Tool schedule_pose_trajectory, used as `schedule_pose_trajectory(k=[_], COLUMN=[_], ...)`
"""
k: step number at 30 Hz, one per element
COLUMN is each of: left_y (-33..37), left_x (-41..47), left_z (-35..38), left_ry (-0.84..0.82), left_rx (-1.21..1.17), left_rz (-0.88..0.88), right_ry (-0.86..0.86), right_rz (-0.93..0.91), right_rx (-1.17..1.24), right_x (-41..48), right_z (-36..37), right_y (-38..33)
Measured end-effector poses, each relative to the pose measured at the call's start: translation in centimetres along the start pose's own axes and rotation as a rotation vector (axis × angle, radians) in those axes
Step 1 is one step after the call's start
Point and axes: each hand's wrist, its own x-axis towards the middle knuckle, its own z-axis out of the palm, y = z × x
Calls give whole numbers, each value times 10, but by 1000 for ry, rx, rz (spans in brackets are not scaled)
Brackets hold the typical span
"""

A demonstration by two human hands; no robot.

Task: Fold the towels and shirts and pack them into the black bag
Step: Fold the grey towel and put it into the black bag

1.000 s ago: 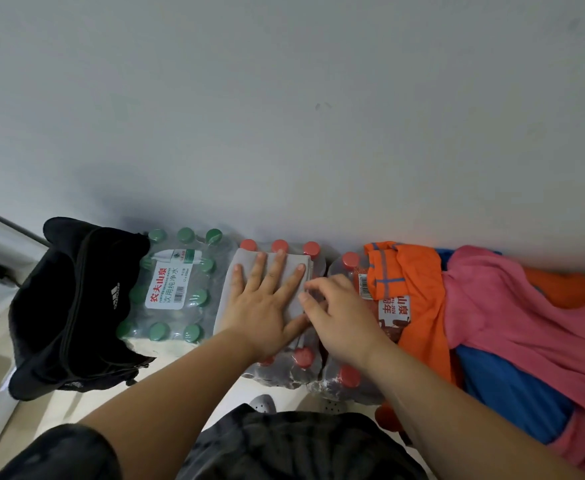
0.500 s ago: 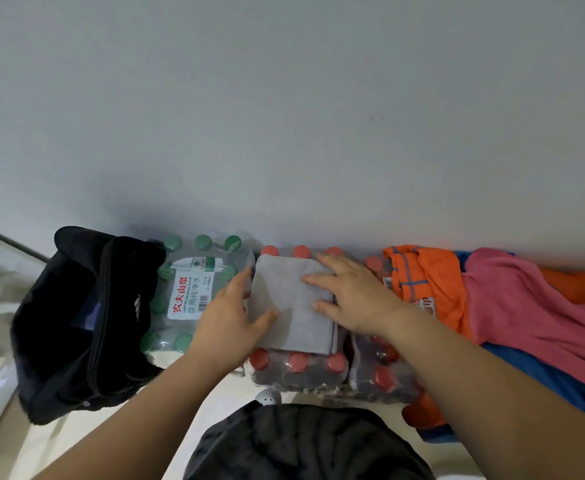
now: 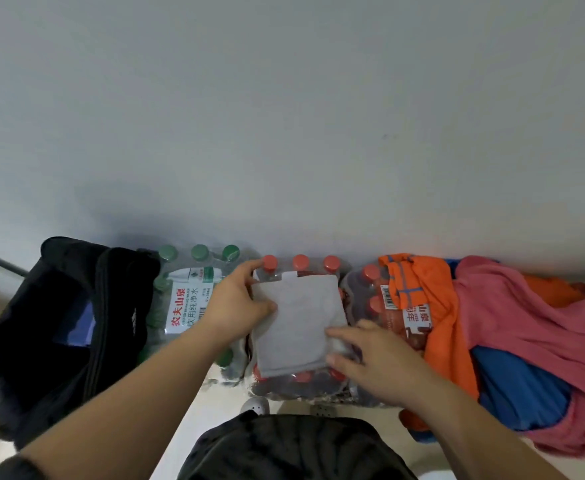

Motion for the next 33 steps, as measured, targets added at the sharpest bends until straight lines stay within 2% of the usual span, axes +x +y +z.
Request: schedule_pose_trajectory(k=[5, 7, 10, 13, 19, 22, 26, 29, 33], left_y=[17, 23, 28, 30, 37, 43, 46, 38, 17], left_x=[19, 21, 24, 27, 30, 38, 52, 51, 34], left_z=[-7, -7, -4, 0, 8, 6, 3, 5, 8], left_ry=[-174, -246, -356, -347, -379, -325, -102, 15, 4], left_rx=[337, 532, 771, 839, 868, 869, 842, 815, 838], left_rz=[199, 241, 215, 209, 196, 234, 369, 519, 688], right_ry=[257, 194, -27, -113, -118, -63, 196, 316, 380], right_rz=[-65, -133, -179, -193, -217, -223, -251, -252, -360], right_rx=[-87, -112, -252, -324, -261, -253, -238, -153, -144], right_x=[33, 57, 86, 98, 102, 107, 117, 114, 84], right_z=[-29, -42, -48, -44, -46, -50, -54, -49, -33], right_y=[-6, -12, -19, -16, -9, -11, -9, -7, 2])
